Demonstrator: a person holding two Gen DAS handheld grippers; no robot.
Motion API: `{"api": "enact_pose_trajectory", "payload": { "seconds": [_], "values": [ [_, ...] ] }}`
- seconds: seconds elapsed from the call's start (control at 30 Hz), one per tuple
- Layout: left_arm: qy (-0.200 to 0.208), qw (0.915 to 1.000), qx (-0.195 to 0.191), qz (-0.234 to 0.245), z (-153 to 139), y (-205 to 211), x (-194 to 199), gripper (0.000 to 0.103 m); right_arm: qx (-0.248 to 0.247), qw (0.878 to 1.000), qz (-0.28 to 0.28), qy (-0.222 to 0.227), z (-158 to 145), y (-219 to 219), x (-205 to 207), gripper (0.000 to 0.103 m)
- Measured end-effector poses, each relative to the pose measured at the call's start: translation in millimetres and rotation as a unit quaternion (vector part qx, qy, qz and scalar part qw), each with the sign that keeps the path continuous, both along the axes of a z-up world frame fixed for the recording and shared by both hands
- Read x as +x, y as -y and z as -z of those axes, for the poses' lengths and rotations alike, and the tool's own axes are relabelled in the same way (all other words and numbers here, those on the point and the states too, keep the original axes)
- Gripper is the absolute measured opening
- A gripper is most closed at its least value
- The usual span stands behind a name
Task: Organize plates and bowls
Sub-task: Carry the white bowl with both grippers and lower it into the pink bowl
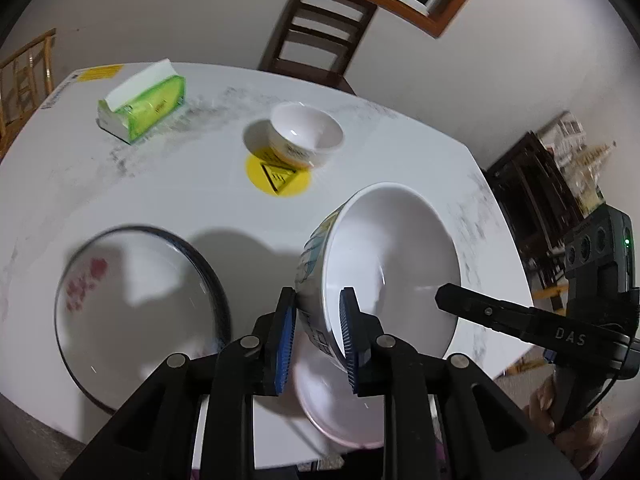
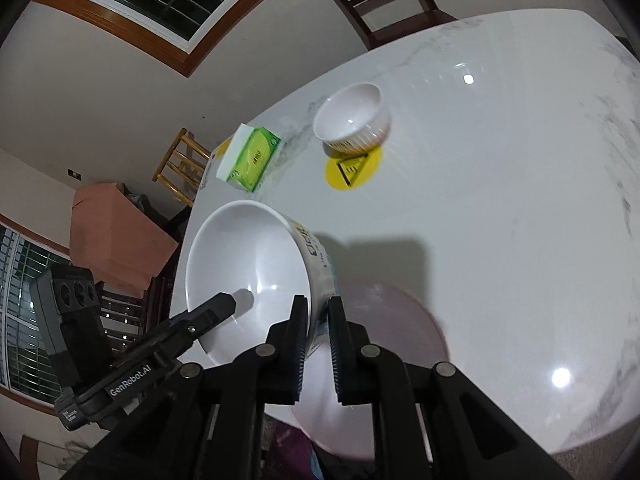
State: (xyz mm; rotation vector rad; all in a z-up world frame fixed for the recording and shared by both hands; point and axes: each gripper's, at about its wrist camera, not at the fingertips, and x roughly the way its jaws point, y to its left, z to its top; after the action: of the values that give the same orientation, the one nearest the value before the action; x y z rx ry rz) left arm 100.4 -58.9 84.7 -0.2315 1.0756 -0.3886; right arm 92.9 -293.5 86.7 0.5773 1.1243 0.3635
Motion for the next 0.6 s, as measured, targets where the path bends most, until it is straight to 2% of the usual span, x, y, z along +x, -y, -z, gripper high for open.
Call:
{"api": "enact_pose_trajectory", "payload": {
  "seconds": [0.27, 0.6],
  "values": [
    [-0.01, 0.9996, 0.013, 0.021, 15.0, 21.4, -29.0, 0.019, -0.002, 1.0, 0.013, -0.019, 20.1, 16.6, -35.0, 0.011],
    [-0.04, 0.9987, 0.017, 0.026, 43.1, 30.7, -44.6, 0.019, -0.005, 0.999, 0.014, -0.041, 42.5, 23.0, -48.2, 0.011]
  ]
}}
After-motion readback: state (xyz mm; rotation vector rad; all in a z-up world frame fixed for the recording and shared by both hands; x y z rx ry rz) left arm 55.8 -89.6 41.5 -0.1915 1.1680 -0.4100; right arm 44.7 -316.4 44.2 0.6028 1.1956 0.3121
